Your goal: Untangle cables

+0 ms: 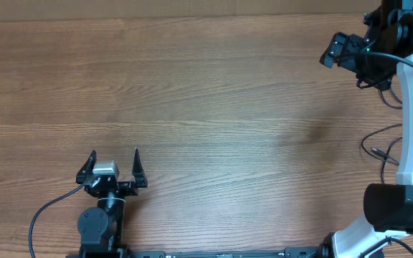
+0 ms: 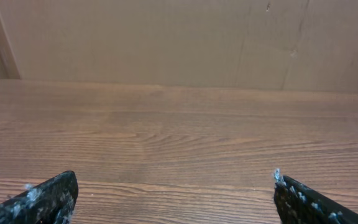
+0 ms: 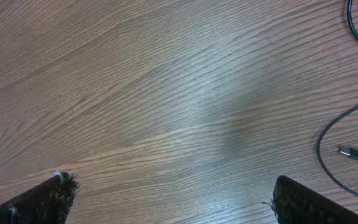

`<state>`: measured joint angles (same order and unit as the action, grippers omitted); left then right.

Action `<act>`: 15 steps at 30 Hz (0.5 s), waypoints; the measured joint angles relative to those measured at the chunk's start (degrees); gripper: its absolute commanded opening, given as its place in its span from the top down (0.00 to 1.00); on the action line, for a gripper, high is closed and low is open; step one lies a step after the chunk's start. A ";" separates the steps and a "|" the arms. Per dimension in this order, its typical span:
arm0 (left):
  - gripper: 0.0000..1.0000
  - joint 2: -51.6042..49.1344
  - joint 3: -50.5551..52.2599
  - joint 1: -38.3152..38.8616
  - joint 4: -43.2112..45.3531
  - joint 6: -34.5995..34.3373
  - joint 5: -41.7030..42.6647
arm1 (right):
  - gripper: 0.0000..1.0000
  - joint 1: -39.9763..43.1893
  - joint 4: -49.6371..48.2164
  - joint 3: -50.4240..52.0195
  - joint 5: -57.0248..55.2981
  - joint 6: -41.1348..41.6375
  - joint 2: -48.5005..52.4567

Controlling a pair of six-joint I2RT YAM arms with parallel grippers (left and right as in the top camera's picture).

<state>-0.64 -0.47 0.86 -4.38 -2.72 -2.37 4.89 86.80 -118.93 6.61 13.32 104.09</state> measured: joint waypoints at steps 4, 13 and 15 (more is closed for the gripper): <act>0.00 0.00 0.00 0.00 0.00 0.00 0.00 | 0.00 0.00 -0.02 0.00 0.04 0.02 0.00; 0.00 0.00 0.00 0.00 0.00 0.02 0.00 | 0.00 0.00 -0.02 0.00 0.00 -0.04 0.00; 0.00 0.00 0.00 0.00 0.00 0.02 0.00 | 0.00 -0.02 -0.02 0.00 0.00 -0.02 0.00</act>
<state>-0.64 -0.47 0.86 -4.38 -2.70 -2.37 4.86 86.78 -118.93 6.61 13.30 104.09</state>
